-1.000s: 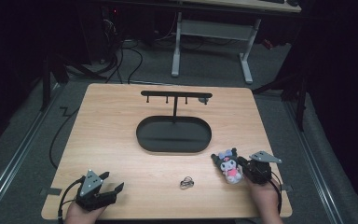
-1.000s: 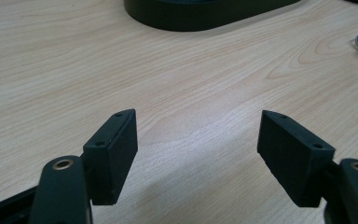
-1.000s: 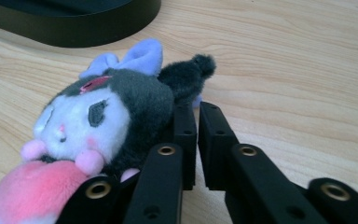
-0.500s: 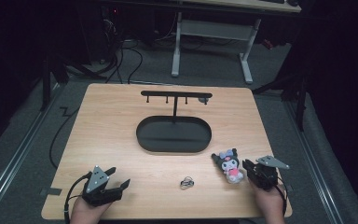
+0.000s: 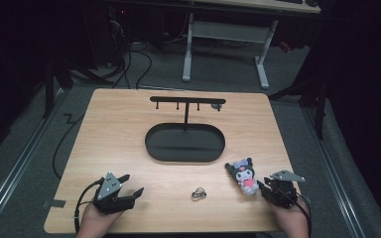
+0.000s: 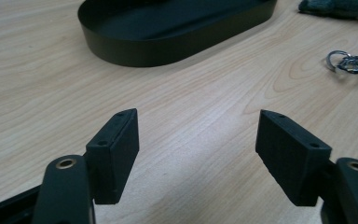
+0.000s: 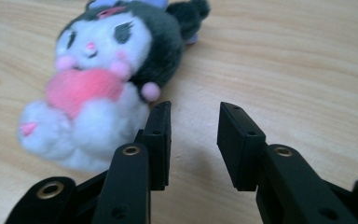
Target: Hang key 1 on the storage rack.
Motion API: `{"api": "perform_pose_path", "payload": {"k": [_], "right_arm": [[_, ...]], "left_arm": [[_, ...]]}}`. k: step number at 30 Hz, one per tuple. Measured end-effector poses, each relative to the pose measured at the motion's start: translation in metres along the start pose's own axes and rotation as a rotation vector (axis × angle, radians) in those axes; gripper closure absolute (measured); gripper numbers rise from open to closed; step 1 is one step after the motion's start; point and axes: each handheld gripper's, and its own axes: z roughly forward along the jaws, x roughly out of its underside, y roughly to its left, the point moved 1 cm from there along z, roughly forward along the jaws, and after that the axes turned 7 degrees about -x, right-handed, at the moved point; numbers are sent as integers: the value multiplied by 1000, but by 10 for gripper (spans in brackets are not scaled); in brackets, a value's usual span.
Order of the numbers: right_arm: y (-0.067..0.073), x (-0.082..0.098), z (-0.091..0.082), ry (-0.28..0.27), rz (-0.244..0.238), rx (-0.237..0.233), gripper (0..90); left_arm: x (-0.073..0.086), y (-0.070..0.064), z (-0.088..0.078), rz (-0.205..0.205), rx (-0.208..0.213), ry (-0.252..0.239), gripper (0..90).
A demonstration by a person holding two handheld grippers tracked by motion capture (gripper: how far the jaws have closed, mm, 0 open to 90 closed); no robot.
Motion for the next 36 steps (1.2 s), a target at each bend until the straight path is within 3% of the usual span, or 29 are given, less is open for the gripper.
{"api": "perform_pose_path", "payload": {"k": [8, 16, 26, 36], "right_arm": [[-3, -9, -3, 83, 65, -32, 606], [0, -15, -4, 187, 0, -14, 577], [-1, -19, -5, 281, 21, -51, 545], [6, -30, -10, 393, -51, -56, 507]], "left_arm": [[0, -5, 0, 3, 29, 1, 329], [2, -6, 1, -4, 28, 10, 331], [4, -9, 6, 17, 21, 28, 309], [5, -7, 5, 13, 26, 24, 304]]}}
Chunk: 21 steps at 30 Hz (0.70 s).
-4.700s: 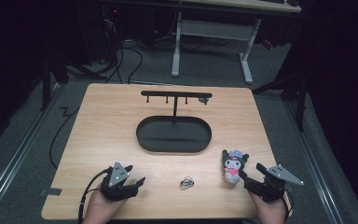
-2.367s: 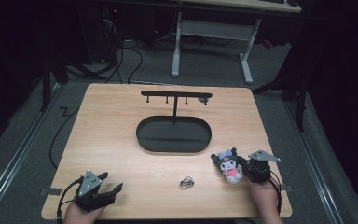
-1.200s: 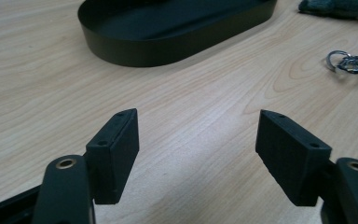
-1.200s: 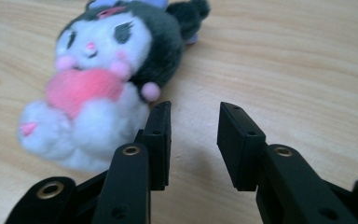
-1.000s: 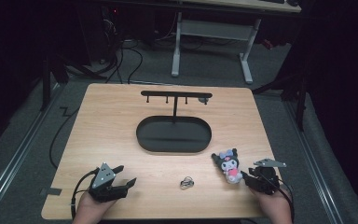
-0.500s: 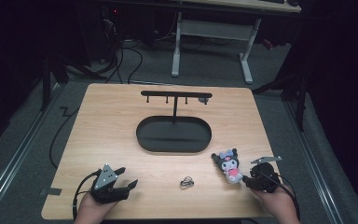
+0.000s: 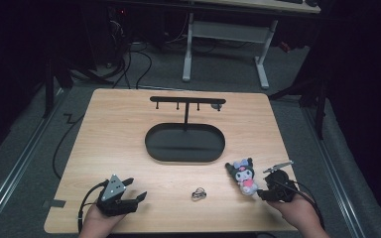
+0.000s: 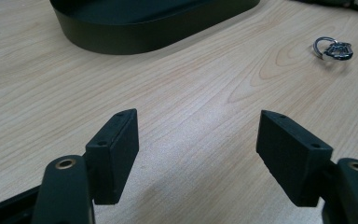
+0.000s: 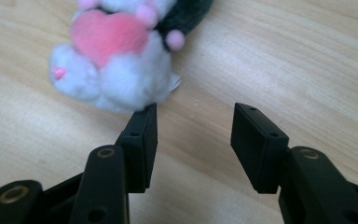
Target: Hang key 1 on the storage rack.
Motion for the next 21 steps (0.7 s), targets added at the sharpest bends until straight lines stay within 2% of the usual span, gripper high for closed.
{"api": "perform_pose_path", "payload": {"k": [1, 8, 10, 11, 14, 21], "right_arm": [[4, -1, -1, 32, -4, -6, 481], [13, 0, -1, 102, -26, -34, 378], [14, 0, -1, 108, -26, -41, 347], [18, -3, -1, 112, -22, -64, 295], [22, -7, 0, 122, -20, -69, 250], [26, -23, 8, 124, 2, -55, 199]], "left_arm": [[0, -1, 0, 2, 1, -1, 304], [0, -2, 1, 12, 7, 3, 300], [0, -2, 1, 13, 9, 2, 300], [0, -2, 0, 13, 10, 1, 300], [0, -1, 0, 14, 12, 1, 300], [1, 1, -1, 11, 14, 1, 300]]}}
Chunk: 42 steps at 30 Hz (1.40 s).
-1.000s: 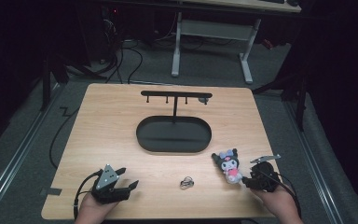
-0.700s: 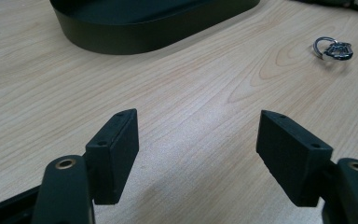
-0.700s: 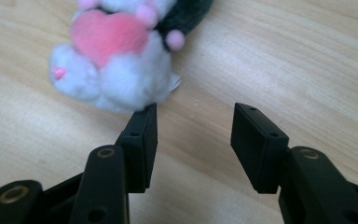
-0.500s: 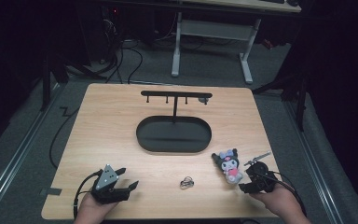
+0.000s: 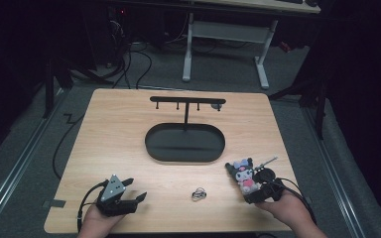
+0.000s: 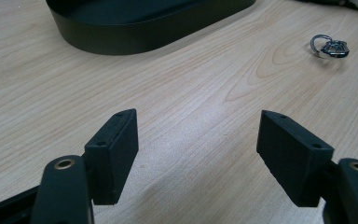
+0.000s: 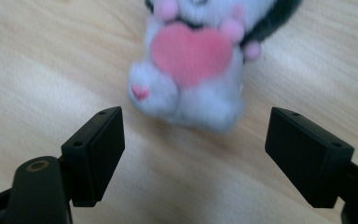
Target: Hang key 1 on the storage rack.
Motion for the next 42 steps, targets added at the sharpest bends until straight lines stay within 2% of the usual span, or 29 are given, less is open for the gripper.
{"api": "perform_pose_path", "payload": {"k": [6, 11, 15, 22, 26, 33, 36, 38, 42], "right_arm": [[4, -15, 10, -8, 10, -8, 191], [5, -22, 16, 2, 16, 7, 185], [4, -25, 16, 8, 20, 20, 211], [-5, -18, 7, 8, 1, 26, 328], [-9, -15, 5, 7, -2, 35, 341], [-4, -21, 9, 7, -26, 38, 331], [-2, -25, 12, 18, -36, 53, 384], [-3, -27, 13, 29, -25, 51, 431], [-6, -27, 13, 23, -16, 44, 452]], "left_arm": [[0, -1, 1, 2, 4, -1, 301], [0, -1, 1, 5, 10, 2, 303], [1, 0, 1, 4, 8, 0, 305], [1, 0, 1, 7, 8, 5, 306], [1, -2, 2, 11, 12, 8, 305], [1, -2, 2, 11, 13, 9, 305], [1, -1, 1, 9, 15, 8, 305], [1, -1, 1, 8, 16, 5, 305], [1, -1, 1, 5, 17, 4, 305]]}}
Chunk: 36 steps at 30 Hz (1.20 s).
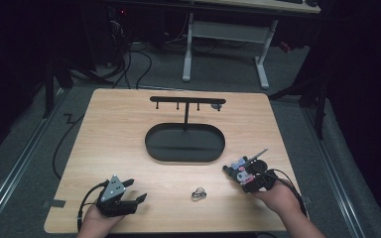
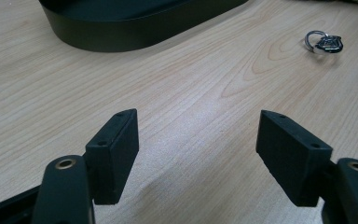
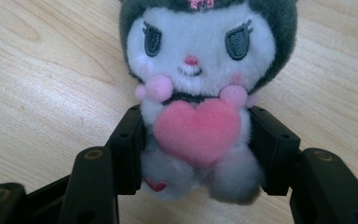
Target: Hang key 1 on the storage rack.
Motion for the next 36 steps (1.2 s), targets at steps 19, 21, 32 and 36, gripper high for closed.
{"api": "perform_pose_path", "payload": {"k": [19, 21, 32, 36], "right_arm": [[-5, -2, 1, 10, 14, -29, 488], [-5, -2, -2, 10, 9, -22, 492], [-7, -1, -31, -40, 33, -87, 503], [-4, -4, -39, -52, 8, -86, 503]], "left_arm": [[0, -1, 0, 1, 0, -5, 302], [0, -1, 0, 1, 0, -6, 302], [0, -3, 0, 8, 7, -6, 303], [0, -3, 1, 10, 10, -4, 303]]}}
